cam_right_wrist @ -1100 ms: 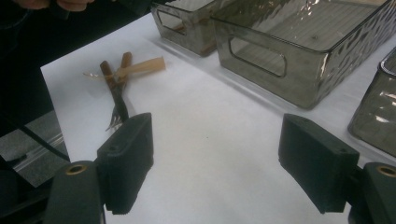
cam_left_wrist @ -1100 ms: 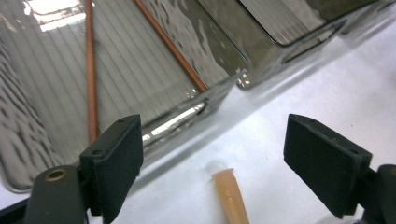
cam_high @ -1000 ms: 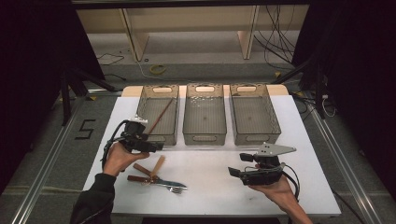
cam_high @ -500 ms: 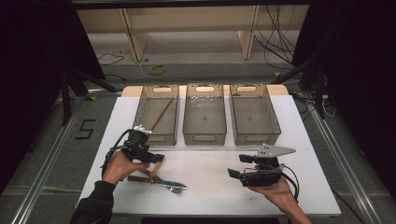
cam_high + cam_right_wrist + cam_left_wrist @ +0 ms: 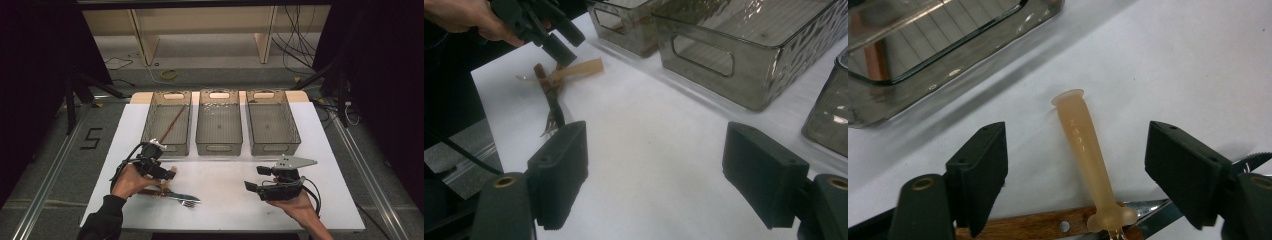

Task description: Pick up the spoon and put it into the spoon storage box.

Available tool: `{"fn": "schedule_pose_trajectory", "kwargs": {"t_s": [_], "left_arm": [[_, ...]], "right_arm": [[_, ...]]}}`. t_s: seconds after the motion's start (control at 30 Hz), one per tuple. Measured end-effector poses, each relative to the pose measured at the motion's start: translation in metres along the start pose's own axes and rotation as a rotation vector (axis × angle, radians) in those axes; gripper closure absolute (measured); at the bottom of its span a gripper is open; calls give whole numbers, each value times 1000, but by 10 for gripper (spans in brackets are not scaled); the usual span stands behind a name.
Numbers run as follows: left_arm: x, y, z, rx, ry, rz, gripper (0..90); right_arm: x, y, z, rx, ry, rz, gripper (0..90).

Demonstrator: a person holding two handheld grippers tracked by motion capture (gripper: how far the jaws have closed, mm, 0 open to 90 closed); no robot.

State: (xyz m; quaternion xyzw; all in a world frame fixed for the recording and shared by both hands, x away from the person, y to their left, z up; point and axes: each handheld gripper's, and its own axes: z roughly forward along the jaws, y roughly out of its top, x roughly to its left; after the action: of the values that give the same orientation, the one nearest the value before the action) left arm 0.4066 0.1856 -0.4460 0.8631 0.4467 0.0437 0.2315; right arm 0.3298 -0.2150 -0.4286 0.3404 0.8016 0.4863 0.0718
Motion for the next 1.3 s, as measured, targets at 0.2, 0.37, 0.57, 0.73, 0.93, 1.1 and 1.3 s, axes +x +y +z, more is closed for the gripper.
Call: {"fn": "schedule_pose_trajectory", "kwargs": {"t_s": [0.2,0.37,0.57,0.73,0.93,1.1,1.3], "left_arm": [[-2,0,5,54,-10,17,376],[-5,0,10,101,-16,28,468],[-4,-2,12,127,-24,29,541],[-4,-4,16,145,-34,28,600],[-8,-4,20,155,-49,56,701],[-11,-4,21,151,-59,73,764],[-11,-4,18,129,-53,92,773]], "right_arm": [[0,-1,-1,1,-1,0,272],[0,-2,-2,2,-5,1,272],[1,-1,-1,5,-6,-4,272],[1,-1,0,9,-5,-4,273],[2,-1,0,9,-7,-6,274],[2,-1,0,9,-7,-8,275],[2,-1,0,9,-8,-9,275]]}}
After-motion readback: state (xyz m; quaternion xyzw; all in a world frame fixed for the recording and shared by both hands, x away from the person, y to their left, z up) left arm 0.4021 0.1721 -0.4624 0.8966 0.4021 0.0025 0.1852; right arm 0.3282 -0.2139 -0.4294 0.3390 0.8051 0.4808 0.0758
